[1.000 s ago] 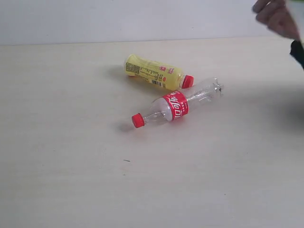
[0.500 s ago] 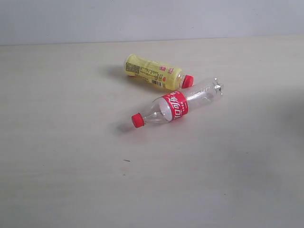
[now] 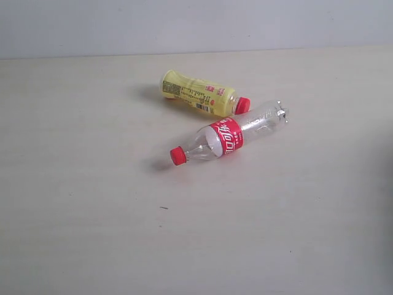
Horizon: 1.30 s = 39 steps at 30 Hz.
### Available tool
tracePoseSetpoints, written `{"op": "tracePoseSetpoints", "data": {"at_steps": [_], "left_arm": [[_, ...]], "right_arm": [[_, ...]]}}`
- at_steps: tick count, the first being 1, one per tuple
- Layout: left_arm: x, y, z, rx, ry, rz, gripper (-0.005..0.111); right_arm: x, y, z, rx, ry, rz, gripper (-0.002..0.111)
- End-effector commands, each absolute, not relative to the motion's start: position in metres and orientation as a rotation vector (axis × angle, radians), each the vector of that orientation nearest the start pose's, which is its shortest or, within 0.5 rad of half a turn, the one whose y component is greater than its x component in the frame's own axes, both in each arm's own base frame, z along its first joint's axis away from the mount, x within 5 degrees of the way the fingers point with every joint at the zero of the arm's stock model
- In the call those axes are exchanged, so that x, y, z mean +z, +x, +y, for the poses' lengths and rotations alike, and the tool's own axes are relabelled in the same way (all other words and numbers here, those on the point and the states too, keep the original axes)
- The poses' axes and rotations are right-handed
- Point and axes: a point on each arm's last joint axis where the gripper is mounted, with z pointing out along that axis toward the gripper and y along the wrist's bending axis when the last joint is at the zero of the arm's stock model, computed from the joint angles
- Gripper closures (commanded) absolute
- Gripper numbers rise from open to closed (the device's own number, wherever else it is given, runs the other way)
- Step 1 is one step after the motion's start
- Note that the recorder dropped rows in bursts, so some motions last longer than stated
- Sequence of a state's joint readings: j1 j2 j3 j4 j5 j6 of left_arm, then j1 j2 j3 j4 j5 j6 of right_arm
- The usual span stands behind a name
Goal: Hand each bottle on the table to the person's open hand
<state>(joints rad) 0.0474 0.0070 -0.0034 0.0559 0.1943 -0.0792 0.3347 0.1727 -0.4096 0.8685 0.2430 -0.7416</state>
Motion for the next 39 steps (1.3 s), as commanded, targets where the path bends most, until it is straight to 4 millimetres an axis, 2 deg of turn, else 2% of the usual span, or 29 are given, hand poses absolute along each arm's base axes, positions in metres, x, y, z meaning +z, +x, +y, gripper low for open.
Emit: {"op": "tracePoseSetpoints", "data": {"at_steps": [1,10,12,13,15,21,39], "left_arm": [[0.196,0.056,0.004,0.021,-0.077,1.676,0.107],[0.196,0.056,0.004,0.021,-0.077,1.676,0.107],[0.196,0.056,0.004,0.021,-0.077,1.676,0.107],[0.196,0.056,0.004,0.021,-0.077,1.676,0.107],[0.196,0.056,0.004,0.021,-0.077,1.676,0.107],[0.196,0.056,0.004,0.021,-0.077,1.676,0.107],[0.196,0.056,0.004,0.021,-0.077,1.676,0.107]], "right_arm": [[0.328,0.032,0.03,0.662,-0.202,1.358,0.108],[0.325,0.03,0.033,0.674,-0.246,1.38,0.108],[0.321,0.03,0.035,0.606,-0.336,1.41,0.108],[0.314,0.03,0.037,0.506,-0.449,1.448,0.108],[0.311,0.03,0.037,0.463,-0.498,1.466,0.108],[0.287,0.038,0.038,0.442,-0.489,1.526,0.108],[0.287,0.037,0.039,0.492,-0.47,1.533,0.108]]}}
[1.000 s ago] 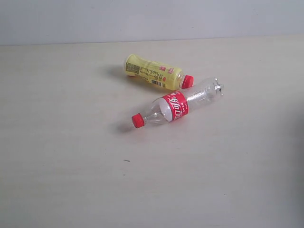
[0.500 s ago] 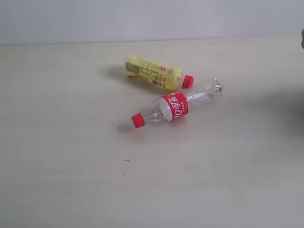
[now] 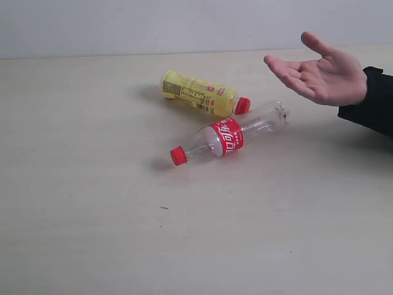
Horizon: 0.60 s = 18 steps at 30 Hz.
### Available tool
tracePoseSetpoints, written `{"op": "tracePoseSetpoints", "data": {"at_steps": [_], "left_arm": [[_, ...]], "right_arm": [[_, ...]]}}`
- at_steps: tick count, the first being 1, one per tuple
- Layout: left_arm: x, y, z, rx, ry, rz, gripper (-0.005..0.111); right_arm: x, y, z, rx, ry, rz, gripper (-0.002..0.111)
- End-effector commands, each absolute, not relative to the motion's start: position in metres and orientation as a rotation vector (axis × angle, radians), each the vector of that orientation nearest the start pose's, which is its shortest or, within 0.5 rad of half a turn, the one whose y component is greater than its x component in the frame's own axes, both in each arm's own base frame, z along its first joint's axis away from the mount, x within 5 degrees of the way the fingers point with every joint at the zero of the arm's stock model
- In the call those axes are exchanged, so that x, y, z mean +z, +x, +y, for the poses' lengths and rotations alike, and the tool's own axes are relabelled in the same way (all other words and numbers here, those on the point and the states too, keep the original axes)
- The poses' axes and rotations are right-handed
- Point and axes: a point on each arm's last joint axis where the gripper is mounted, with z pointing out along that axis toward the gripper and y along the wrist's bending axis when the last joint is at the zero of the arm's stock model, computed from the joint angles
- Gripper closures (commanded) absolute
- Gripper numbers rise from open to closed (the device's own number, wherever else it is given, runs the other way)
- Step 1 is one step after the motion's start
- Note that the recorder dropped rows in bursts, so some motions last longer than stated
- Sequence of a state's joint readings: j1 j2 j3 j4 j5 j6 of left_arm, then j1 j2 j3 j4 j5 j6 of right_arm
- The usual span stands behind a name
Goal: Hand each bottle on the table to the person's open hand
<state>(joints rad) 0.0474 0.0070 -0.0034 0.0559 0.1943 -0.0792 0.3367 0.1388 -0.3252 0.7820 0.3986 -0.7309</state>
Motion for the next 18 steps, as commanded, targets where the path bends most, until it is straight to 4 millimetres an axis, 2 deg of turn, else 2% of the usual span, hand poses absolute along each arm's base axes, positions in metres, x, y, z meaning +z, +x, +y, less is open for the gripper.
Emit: {"op": "tracePoseSetpoints", "data": {"at_steps": [1,6,18], "left_arm": [[0.196,0.056,0.004,0.021,-0.077,1.676,0.107],[0.196,0.056,0.004,0.021,-0.077,1.676,0.107],[0.196,0.056,0.004,0.021,-0.077,1.676,0.107]], "right_arm": [[0.287,0.037,0.039,0.492,-0.47,1.533,0.108],[0.288,0.037,0.039,0.492,-0.47,1.529,0.108],[0.292,0.016,0.031,0.466,-0.465,1.396,0.108]]}}
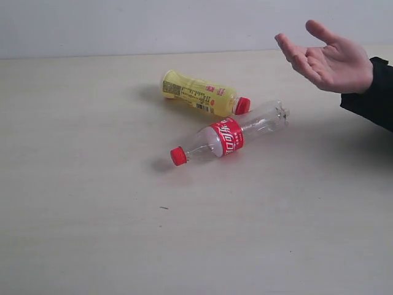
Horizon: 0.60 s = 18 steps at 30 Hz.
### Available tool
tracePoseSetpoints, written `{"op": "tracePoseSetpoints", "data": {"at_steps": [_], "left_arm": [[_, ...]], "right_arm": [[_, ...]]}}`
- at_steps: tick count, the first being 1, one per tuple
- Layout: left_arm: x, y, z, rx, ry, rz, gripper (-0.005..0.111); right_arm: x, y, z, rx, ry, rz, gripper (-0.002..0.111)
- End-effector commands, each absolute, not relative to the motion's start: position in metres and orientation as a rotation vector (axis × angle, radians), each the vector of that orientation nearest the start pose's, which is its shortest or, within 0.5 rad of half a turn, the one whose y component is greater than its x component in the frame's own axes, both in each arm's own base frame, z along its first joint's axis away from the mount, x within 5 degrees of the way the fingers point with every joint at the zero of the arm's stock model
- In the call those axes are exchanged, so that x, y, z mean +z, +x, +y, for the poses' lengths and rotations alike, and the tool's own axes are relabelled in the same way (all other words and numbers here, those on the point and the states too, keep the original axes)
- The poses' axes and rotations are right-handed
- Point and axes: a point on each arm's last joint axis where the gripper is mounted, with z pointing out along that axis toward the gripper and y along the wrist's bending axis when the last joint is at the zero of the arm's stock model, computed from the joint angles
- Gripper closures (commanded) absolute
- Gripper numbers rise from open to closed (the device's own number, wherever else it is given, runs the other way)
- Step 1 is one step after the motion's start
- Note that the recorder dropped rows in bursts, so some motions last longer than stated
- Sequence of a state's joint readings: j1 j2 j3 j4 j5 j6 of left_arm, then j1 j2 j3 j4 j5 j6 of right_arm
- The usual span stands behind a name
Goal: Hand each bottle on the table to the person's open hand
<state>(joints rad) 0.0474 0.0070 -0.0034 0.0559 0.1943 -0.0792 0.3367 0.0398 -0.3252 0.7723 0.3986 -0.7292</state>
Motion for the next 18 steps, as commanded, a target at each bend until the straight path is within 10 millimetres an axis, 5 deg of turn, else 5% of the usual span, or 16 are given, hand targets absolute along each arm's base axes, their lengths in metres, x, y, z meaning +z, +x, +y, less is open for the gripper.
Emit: {"op": "tracePoseSetpoints", "data": {"at_steps": [1,10,14,18], "left_arm": [[0.196,0.056,0.004,0.021,-0.077,1.676,0.107],[0.196,0.056,0.004,0.021,-0.077,1.676,0.107],[0.196,0.056,0.004,0.021,-0.077,1.676,0.107],[0.196,0.056,0.004,0.021,-0.077,1.676,0.107]], "right_arm": [[0.292,0.016,0.031,0.466,-0.465,1.396,0.108],[0.293,0.022,0.026,0.347,-0.46,1.383,0.108],[0.296,0.052,0.034,0.387,-0.405,1.6,0.108],[0.305,0.092,0.055,0.411,-0.546,1.908,0.108]]}}
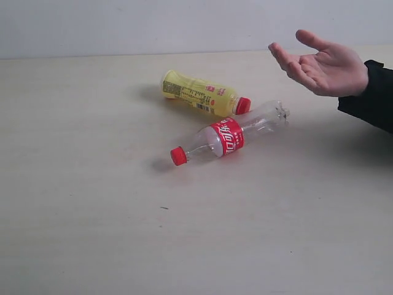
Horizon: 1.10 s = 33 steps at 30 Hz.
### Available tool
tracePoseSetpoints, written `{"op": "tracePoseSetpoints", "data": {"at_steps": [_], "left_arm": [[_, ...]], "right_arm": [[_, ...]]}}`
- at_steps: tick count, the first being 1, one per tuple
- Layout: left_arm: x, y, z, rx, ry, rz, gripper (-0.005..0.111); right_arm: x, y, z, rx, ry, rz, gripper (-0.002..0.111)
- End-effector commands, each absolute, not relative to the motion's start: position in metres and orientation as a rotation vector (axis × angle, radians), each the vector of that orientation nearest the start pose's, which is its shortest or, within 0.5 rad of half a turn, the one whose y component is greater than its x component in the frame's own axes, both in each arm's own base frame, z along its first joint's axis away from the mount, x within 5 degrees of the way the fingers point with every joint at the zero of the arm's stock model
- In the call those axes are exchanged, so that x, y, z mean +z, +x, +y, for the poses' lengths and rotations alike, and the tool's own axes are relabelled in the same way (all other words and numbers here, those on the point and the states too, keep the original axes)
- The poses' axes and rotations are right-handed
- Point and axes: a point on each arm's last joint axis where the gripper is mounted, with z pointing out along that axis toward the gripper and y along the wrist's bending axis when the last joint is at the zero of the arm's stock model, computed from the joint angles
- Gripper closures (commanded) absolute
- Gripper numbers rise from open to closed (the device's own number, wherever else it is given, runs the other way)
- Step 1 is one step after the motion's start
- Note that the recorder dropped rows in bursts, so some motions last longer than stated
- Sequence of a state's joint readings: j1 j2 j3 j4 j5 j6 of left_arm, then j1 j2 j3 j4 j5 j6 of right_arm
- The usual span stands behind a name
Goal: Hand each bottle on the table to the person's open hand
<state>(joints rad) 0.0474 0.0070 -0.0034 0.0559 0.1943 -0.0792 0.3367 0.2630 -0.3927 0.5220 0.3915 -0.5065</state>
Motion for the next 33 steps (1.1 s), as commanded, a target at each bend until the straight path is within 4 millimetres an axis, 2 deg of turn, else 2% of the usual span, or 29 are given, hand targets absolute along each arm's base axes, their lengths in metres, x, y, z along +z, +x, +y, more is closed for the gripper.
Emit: {"op": "tracePoseSetpoints", "data": {"at_steps": [1,4,10,13,16,20,24,25,29,33], "left_arm": [[0.196,0.056,0.004,0.021,-0.077,1.676,0.107],[0.196,0.056,0.004,0.021,-0.077,1.676,0.107],[0.196,0.056,0.004,0.021,-0.077,1.676,0.107],[0.196,0.056,0.004,0.021,-0.077,1.676,0.107],[0.196,0.056,0.004,0.021,-0.077,1.676,0.107],[0.196,0.056,0.004,0.021,-0.077,1.676,0.107],[0.196,0.056,0.004,0.021,-0.077,1.676,0.107],[0.196,0.056,0.004,0.021,-0.077,1.676,0.107],[0.196,0.056,0.004,0.021,-0.077,1.676,0.107],[0.196,0.056,0.004,0.021,-0.077,1.676,0.107]], "right_arm": [[0.307,0.104,0.06,0.408,-0.586,1.966,0.108],[0.317,0.138,0.075,0.401,-0.707,2.076,0.108],[0.315,0.211,0.107,0.473,-0.89,2.353,0.104],[0.316,0.244,0.121,0.491,-1.001,2.41,0.099],[0.316,0.271,0.139,0.335,-1.19,2.396,0.097],[0.305,0.294,0.168,0.001,-1.493,2.307,0.087],[0.282,0.312,0.19,-0.302,-1.72,2.224,0.064],[0.272,0.317,0.196,-0.354,-1.78,2.205,0.057],[0.245,0.326,0.212,-0.539,-1.985,2.053,0.044],[0.226,0.329,0.232,-0.572,-2.076,1.914,0.032]]}}
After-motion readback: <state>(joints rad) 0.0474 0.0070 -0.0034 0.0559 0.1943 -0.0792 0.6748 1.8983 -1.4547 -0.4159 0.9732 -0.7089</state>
